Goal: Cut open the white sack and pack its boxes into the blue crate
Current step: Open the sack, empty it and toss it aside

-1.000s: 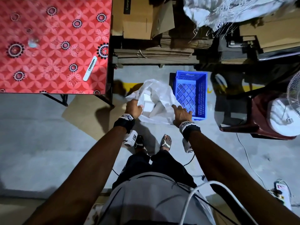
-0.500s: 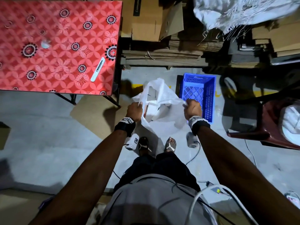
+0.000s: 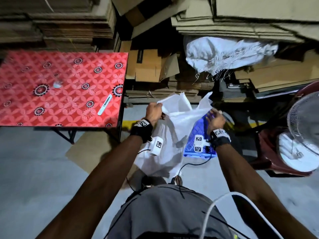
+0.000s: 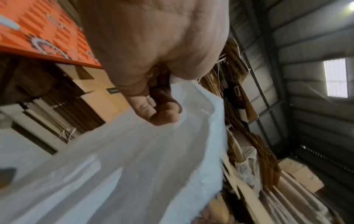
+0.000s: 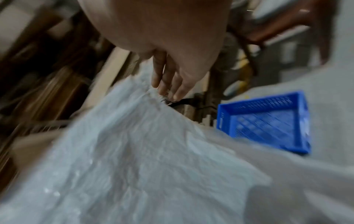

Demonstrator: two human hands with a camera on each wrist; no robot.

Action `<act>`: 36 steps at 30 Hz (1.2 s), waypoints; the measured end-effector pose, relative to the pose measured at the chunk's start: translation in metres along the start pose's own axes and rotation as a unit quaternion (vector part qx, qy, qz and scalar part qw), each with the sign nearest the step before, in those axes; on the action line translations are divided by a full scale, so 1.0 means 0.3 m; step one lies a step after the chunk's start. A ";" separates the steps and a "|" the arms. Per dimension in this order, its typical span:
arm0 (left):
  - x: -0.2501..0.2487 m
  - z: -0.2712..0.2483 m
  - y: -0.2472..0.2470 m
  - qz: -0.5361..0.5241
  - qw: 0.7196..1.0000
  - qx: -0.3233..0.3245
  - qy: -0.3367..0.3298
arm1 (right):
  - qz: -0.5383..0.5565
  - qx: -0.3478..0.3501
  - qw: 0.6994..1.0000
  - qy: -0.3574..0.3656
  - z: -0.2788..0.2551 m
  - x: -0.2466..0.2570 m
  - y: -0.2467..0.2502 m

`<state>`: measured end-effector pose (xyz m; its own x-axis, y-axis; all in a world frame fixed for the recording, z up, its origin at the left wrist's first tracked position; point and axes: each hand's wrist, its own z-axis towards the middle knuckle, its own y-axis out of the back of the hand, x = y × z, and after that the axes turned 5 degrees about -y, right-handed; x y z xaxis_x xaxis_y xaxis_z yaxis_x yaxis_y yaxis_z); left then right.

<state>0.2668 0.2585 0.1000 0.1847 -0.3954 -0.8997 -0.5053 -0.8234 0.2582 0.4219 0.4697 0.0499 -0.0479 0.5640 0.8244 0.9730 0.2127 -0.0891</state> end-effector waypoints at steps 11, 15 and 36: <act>-0.060 -0.146 -0.147 -0.030 0.994 0.103 0.034 | -0.598 0.128 0.785 0.093 -0.285 -0.357 0.086; -0.126 -0.147 -0.049 -0.125 0.981 0.150 0.001 | -0.567 0.089 0.800 0.175 -0.308 -0.266 -0.012; 0.140 -0.097 -0.123 0.339 0.921 0.143 -0.130 | -0.248 0.261 0.921 0.150 -0.269 0.191 -0.325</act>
<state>0.3176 0.2604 0.0630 -0.4439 -0.6376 -0.6296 -0.6386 -0.2678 0.7214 0.3424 0.4168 0.1510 -0.3166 0.0645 0.9464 0.6034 0.7835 0.1485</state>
